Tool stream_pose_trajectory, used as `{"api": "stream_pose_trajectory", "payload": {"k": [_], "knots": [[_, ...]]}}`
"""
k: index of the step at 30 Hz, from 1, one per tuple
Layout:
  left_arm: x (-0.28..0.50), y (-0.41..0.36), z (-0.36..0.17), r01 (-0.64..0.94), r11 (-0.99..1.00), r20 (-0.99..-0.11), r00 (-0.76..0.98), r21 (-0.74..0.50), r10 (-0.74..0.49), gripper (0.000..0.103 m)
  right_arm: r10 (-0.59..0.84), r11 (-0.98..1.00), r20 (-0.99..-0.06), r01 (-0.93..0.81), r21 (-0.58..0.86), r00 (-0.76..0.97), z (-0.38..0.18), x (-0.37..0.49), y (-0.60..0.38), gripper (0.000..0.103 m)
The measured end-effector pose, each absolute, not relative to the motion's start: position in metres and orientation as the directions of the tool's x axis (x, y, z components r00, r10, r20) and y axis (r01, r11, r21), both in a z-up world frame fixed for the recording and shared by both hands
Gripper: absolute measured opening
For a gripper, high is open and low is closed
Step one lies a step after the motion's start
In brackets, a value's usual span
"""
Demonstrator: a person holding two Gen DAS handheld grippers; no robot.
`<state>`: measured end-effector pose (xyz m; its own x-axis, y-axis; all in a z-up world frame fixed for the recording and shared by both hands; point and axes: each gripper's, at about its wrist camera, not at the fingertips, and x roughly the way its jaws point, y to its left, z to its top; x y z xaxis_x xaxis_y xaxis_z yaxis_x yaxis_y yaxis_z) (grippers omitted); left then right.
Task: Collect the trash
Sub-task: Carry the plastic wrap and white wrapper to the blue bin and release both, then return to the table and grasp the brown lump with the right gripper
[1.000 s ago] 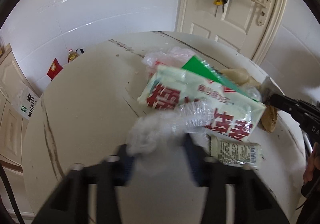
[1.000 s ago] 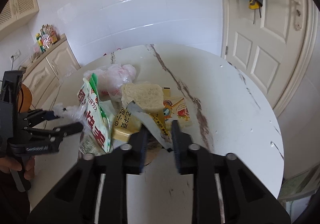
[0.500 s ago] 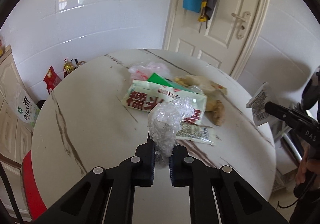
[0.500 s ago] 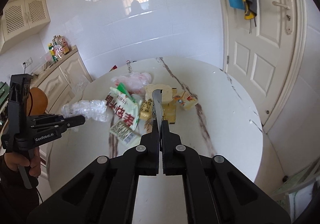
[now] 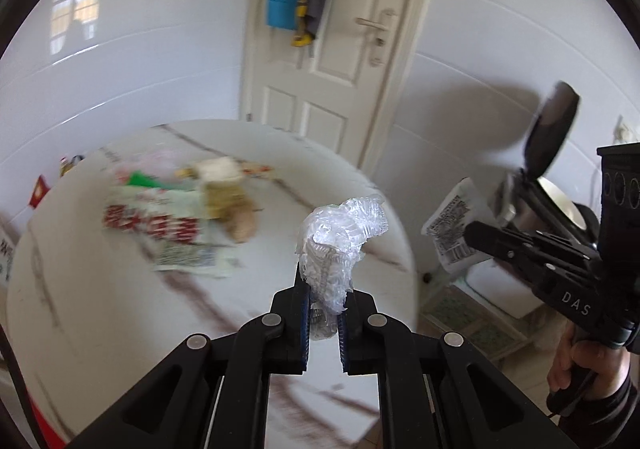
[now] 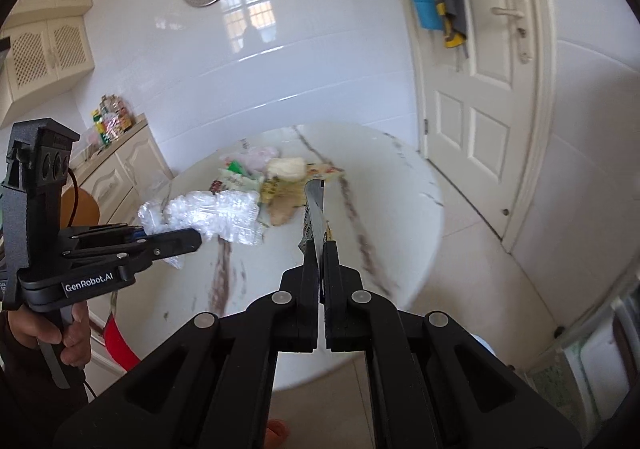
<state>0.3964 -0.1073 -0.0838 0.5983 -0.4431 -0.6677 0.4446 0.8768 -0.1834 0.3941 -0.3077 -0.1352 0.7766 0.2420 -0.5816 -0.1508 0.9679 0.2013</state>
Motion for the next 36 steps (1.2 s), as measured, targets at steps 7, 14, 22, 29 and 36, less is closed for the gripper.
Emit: {"api": "stream_pose_trajectory", "payload": {"k": [7,14,22,29,36], "knots": [[0.409,-0.225,-0.098,0.585,0.792,-0.708,0.483,-0.178,-0.516,0.007,0.107,0.981,-0.591,0.011,0.192,0.799,-0.141,0.348,-0.384,0.003],[0.437,-0.319,-0.133,0.659,0.742,-0.773,0.404,-0.126,-0.489,0.008,0.051,0.962,-0.625,0.129,0.240,0.779,-0.169,0.333,-0.449,0.003],[0.490,-0.380,-0.176,0.662,0.746,-0.838,0.364,-0.076,-0.407,0.031,0.046,0.938,-0.671,0.200,0.284,0.740,-0.213,0.350,-0.491,0.003],[0.507,-0.395,-0.186,0.627,0.779,-0.833,0.414,-0.031,-0.367,0.075,0.059,0.928,-0.692,0.216,0.304,0.720,-0.234,0.365,-0.501,0.003],[0.496,-0.382,-0.181,0.593,0.804,-0.824,0.433,-0.045,-0.365,0.075,0.025,0.933,-0.692,0.231,0.276,0.722,-0.229,0.369,-0.493,0.040]]}}
